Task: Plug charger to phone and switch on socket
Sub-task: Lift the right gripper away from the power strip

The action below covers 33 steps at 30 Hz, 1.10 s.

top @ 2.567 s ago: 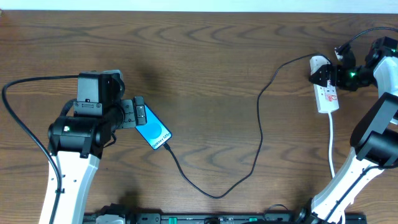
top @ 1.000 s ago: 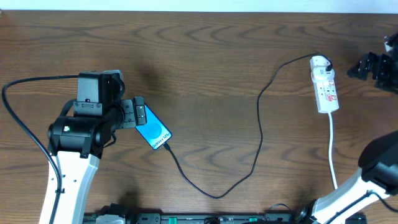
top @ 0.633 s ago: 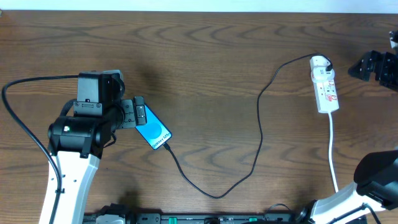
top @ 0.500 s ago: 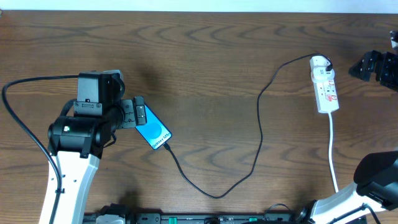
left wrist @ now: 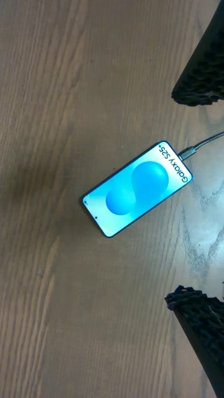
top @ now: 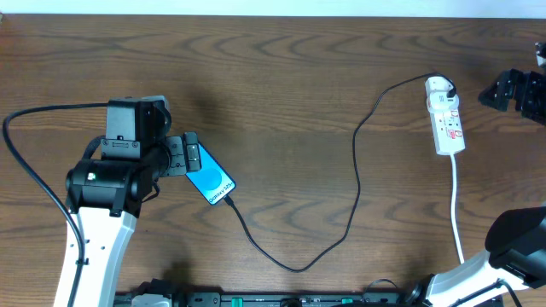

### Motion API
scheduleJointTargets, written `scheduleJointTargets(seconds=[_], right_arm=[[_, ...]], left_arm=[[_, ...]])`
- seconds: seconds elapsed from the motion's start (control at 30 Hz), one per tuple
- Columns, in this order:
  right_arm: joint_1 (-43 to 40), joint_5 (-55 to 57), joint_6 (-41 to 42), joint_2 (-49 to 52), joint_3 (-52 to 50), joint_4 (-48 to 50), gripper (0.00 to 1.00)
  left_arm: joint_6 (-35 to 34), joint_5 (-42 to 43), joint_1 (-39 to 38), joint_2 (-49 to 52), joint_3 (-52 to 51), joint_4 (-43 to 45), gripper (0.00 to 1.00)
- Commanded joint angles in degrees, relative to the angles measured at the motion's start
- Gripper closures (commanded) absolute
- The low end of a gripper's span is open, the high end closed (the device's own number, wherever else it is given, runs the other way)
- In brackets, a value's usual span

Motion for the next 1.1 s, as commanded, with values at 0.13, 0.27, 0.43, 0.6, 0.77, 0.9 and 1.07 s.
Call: scheduleJointTargets(seconds=[0.13, 0.27, 0.43, 0.6, 0.77, 0.9, 1.07], right_arm=[[0.24, -0.07, 0.33, -0.59, 0.92, -0.04, 0.01], [0.24, -0.09, 0.33, -0.57, 0.92, -0.04, 0.01], [0.24, -0.07, 0.33, -0.57, 0.92, -0.04, 0.01], [0.24, -0.09, 0.33, -0.57, 0.92, -0.04, 0.01], [0.24, -0.07, 0.33, -0.59, 0.92, -0.04, 0.01], [0.24, -0.07, 0.33, -0.57, 0.92, -0.04, 0.01], [0.24, -0.07, 0.33, -0.59, 0.92, -0.04, 0.01]], left_arm=[[0.94, -0.72, -0.17, 0.02, 0.94, -0.15, 0.04], [0.94, -0.72, -0.17, 0.02, 0.94, -0.15, 0.04], [0.94, -0.72, -0.17, 0.02, 0.94, -0.15, 0.04], [0.94, -0.72, -0.17, 0.02, 0.94, -0.15, 0.04], [0.94, -0.72, -0.17, 0.02, 0.94, -0.15, 0.04], [0.94, -0.72, -0.17, 0.02, 0.94, -0.76, 0.04], [0.96, -0.72, -0.17, 0.04, 0.72, -0.79, 0.04]])
